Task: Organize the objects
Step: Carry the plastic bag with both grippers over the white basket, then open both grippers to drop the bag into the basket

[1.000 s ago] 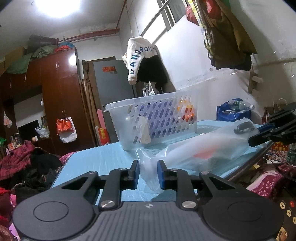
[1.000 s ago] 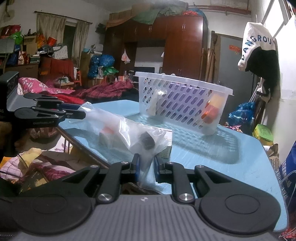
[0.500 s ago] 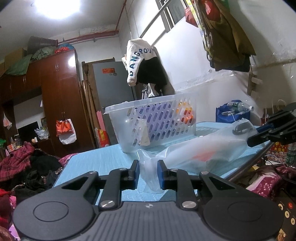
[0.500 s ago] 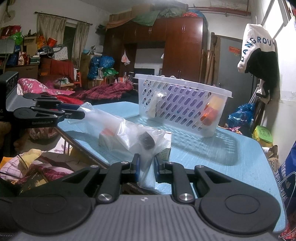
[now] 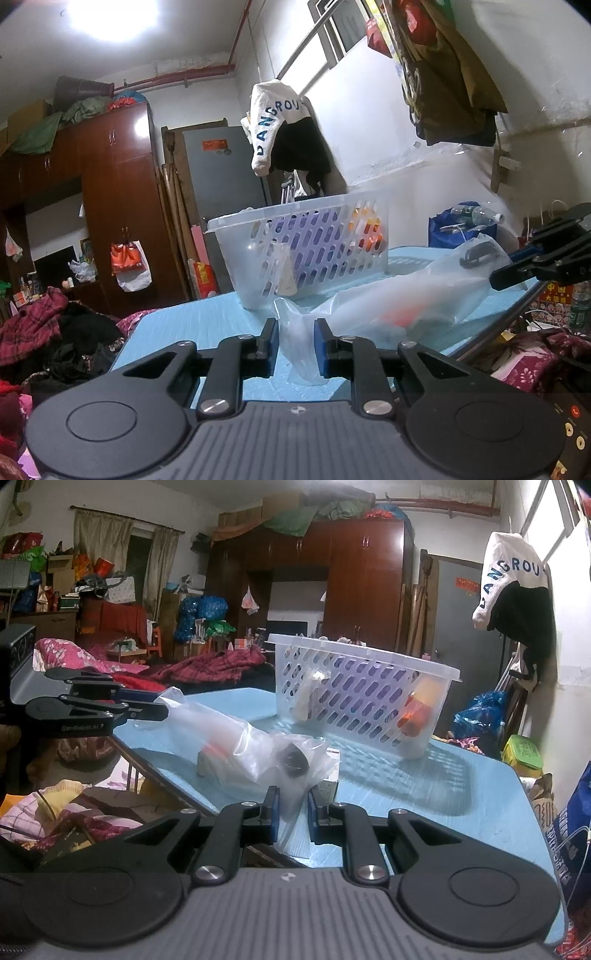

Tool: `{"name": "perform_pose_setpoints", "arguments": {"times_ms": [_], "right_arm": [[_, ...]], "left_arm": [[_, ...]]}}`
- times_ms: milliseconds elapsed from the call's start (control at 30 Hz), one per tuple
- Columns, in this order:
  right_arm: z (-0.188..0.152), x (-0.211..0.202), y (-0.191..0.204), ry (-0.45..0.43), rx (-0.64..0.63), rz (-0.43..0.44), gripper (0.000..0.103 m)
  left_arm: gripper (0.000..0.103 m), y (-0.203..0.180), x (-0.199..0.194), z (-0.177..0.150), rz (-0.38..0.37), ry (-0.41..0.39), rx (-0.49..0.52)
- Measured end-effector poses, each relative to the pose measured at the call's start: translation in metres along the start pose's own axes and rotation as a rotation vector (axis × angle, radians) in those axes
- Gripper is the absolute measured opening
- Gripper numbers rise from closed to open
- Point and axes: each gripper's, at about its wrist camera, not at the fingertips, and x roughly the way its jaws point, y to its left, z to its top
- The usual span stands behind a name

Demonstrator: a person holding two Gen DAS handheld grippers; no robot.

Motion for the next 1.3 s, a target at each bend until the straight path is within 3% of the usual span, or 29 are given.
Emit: {"name": "perform_pose_setpoints", "arguments": {"times_ms": [367, 633, 800, 933, 1133, 1300], "right_arm": [[0.024, -0.003, -0.014, -0.05, -0.005, -0.006, 0.017], [0.095, 0.02, -0.058, -0.143, -0.029, -0.051, 0.016], [0.136, 0.062, -0.092, -0.125, -0.009, -0.086, 0.016], [0.157, 0.101, -0.126, -0.075, 0.074, -0.099, 0.016], [0.148, 0.142, -0.149, 0.036, 0.144, -0.177, 0.016], [0.137, 0.157, -0.157, 0.097, 0.179, -0.181, 0.02]], "left_arm": [[0.023, 0.004, 0.012, 0.033, -0.015, -0.071, -0.007], [0.023, 0.016, 0.063, 0.11, 0.004, -0.133, 0.025], [0.023, 0.029, 0.123, 0.152, 0.034, -0.075, 0.01], [0.023, 0.043, 0.172, 0.165, 0.072, 0.011, -0.026], [0.022, 0.056, 0.217, 0.157, 0.13, 0.121, -0.067], [0.023, 0.059, 0.217, 0.149, 0.145, 0.136, -0.081]]}}
